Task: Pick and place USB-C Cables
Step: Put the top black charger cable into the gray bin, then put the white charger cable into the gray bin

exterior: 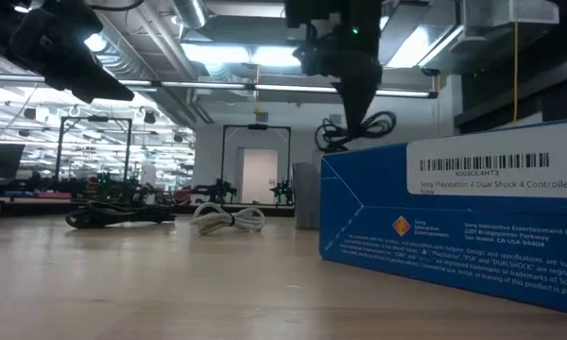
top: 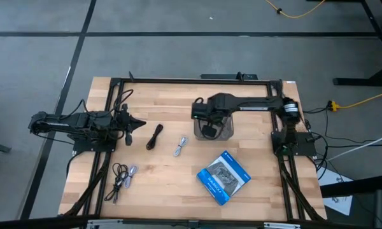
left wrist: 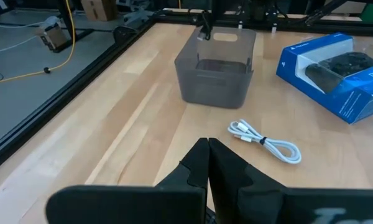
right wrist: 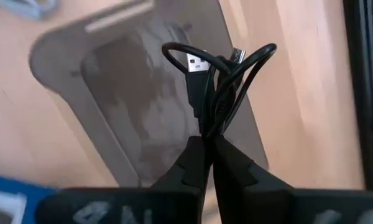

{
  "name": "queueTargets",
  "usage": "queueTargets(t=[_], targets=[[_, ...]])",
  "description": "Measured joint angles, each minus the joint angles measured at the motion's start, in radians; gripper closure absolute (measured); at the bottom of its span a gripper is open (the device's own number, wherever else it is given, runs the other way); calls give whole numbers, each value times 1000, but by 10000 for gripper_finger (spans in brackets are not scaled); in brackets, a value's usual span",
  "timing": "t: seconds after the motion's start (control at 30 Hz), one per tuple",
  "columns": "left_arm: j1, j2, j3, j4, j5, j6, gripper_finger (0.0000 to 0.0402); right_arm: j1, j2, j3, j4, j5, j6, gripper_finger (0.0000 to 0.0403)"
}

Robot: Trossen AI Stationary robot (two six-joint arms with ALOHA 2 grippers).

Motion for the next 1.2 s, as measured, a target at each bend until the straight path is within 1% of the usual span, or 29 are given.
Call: queueTargets(t=[0.1, 0.13, 0.2, 0.3, 0.4, 0.5, 0.53, 0.57, 0.63, 0.73, 0.8, 0.9, 0.97, 1.03, 1.1, 1.2], targets=[[0, 0, 0, -1, 0, 0, 401, 0, -83, -149, 203, -7, -8, 383], [0, 0, 0, -3, 0, 0, 401, 0, -107, -189, 244, -28, 8, 375], [0, 0, 0, -3, 0, -1, 401, -2, -155, -250, 279, -67, 49, 349], [0, 0, 0, -3, 0, -1, 401, -6, -210, -325, 273, -74, 100, 305], [0, 0, 0, -3, 0, -1, 401, -8, -249, -372, 288, -67, 124, 271], [0, 0, 0, -3, 0, -1, 401, -8, -265, -377, 333, -49, 119, 250], [0, 0, 0, -3, 0, -1, 401, -8, -265, -376, 369, -46, 106, 246], [0, 0, 0, -3, 0, -1, 401, -8, -265, -376, 441, -51, 77, 242], [0, 0, 0, -3, 0, -1, 401, -8, -265, -373, 614, -110, -6, 238], [0, 0, 0, -2, 0, -2, 401, 6, -241, -370, 882, -264, -146, 237], [0, 0, 0, -3, 0, -2, 401, 18, -208, -370, 1016, -345, -213, 236], [0, 0, 0, -2, 0, -2, 401, 35, -139, -370, 1187, -391, -248, 236], [0, 0, 0, -2, 0, -2, 401, 38, -83, -368, 1250, -394, -249, 236], [0, 0, 0, -3, 0, -2, 401, 38, -26, -343, 1234, -394, -249, 236], [0, 0, 0, -2, 0, -2, 401, 38, 30, -285, 1186, -394, -253, 236], [0, 0, 0, -2, 0, -2, 401, 38, 103, -166, 1037, -396, -277, 235]])
